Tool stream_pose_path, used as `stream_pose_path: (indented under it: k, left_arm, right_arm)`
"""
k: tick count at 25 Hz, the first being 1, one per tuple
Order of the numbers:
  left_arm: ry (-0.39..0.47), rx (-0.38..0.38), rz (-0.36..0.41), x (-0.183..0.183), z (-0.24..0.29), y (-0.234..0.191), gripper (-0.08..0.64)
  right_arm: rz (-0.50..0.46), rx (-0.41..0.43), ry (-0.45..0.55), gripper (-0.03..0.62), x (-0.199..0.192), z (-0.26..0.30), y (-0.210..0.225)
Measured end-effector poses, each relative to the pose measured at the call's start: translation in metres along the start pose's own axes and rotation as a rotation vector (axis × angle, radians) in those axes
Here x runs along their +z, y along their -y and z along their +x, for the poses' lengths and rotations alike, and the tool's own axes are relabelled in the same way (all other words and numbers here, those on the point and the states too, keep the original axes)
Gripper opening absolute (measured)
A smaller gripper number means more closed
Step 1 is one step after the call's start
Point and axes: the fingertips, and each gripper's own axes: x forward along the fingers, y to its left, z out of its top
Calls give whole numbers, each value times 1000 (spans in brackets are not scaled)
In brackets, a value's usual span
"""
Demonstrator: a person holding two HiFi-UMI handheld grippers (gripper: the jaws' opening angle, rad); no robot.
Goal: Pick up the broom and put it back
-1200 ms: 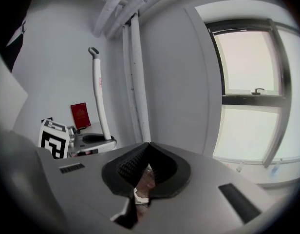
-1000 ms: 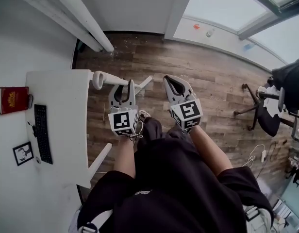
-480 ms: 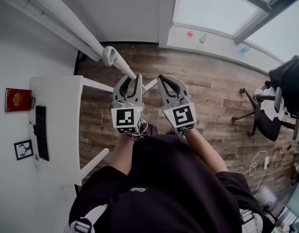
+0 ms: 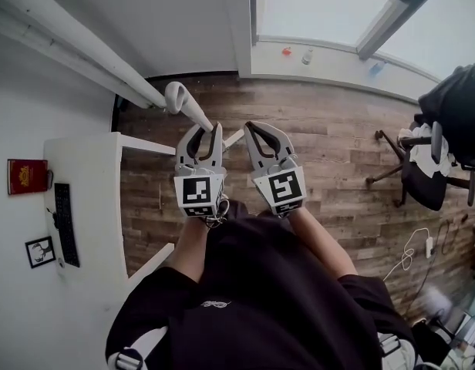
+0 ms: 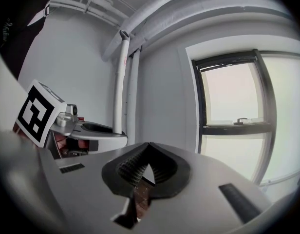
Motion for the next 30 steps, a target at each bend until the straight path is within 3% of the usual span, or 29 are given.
stream_pose_path:
  k: [21,30]
  left_arm:
    - [-19,-76,6,-2,2,51,89]
    - [-51,11,-18,-7,-13,50,89]
  right_arm:
    - [54,-68,15,21,-7,-32,34]
    - [71,-14,30,21,-3,-38,35]
